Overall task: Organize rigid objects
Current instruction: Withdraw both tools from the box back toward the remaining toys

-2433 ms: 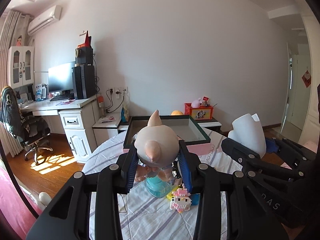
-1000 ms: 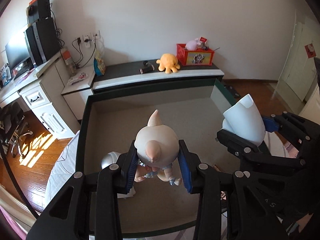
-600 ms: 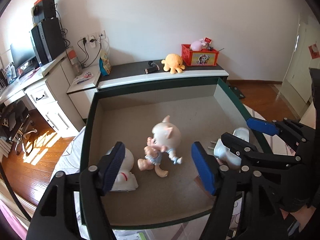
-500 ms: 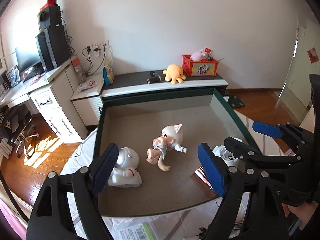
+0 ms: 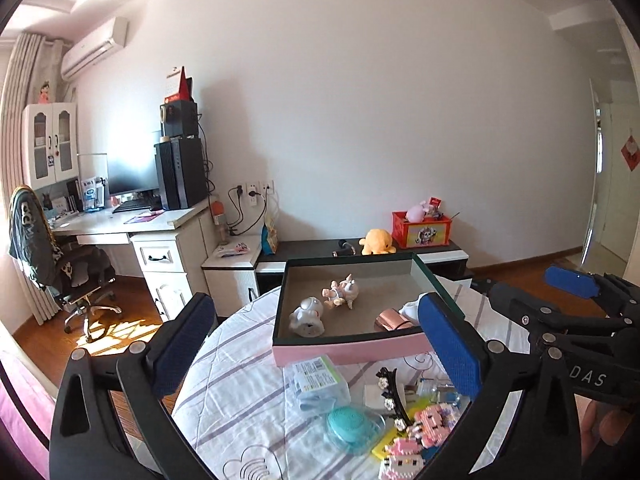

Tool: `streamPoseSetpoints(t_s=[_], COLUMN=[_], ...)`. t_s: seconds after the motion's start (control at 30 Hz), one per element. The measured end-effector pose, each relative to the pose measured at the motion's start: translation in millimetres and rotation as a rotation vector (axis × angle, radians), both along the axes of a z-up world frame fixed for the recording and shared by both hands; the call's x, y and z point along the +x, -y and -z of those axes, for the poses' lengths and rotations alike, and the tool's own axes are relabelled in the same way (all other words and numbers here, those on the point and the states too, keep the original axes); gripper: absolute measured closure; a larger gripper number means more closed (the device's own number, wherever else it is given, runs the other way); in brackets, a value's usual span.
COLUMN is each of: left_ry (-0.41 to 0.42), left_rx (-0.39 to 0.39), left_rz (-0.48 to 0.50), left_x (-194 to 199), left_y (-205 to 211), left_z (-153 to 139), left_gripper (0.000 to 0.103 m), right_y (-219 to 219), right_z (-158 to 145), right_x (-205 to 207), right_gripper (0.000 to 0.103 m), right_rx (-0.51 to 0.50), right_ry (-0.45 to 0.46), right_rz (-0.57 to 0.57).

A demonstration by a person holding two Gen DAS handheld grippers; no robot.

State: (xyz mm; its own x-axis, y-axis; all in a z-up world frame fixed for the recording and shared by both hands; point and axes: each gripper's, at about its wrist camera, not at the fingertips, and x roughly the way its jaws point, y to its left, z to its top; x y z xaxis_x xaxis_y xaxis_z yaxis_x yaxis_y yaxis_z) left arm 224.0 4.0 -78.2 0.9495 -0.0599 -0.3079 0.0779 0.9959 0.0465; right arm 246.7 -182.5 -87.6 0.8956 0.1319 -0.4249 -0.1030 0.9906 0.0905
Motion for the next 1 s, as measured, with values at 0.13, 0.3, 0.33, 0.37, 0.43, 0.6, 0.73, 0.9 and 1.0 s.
streamPoseSetpoints(t_s=[0.13,0.3,0.33,0.37,0.43,0.6,0.73,0.9,1.0], left_ry=[0.045,0.077,0.082,0.077,0.072,0.097,0.116,0.131,0.127], left_rx=[-0.003,-0.033,-0.041,-0.041,-0.027,-0.017,-0.019,-0.033,-0.037], left_rz=[-0.008,-0.057,-0.057,-0.063,-0.063,-0.076,-0.08,-0.072,-0.064], left_x=[-49,-90,-95,-98,-105,-118,-126,-129,-129], left_y=[-6,-21,-24,-26,-24,-20,-19,-19,-18], left_z=[-6,-13,-14,-14,-14,-17,-21,-23,-22], left_gripper=[0.0,0.0,0.0,0.0,0.0,0.0,0.0,0.0,0.0], right_y=[-8,-14,-15,-16,-19,-23,-24,-23,-23], right_z=[-6,-10,-11,-13,-15,-19,-22,-25,-25], right_x=[-50,-97,-105,-112,-122,-142,-152,-159,-163], right_gripper=[0.018,0.001,0.0,0.0,0.0,0.0,0.0,0.0,0.0], right_rx=[-0.013,-0.031,-0.026,-0.026,-0.028,-0.051,-0.054,-0.058,-0.063], right_ry=[0.056,0.12,0.136,0.143,0.154,0.186,0.198,0.214,0.218], right_rz=[0.024,0.073,0.069,0.064,0.06,0.063,0.07,0.081,0.087])
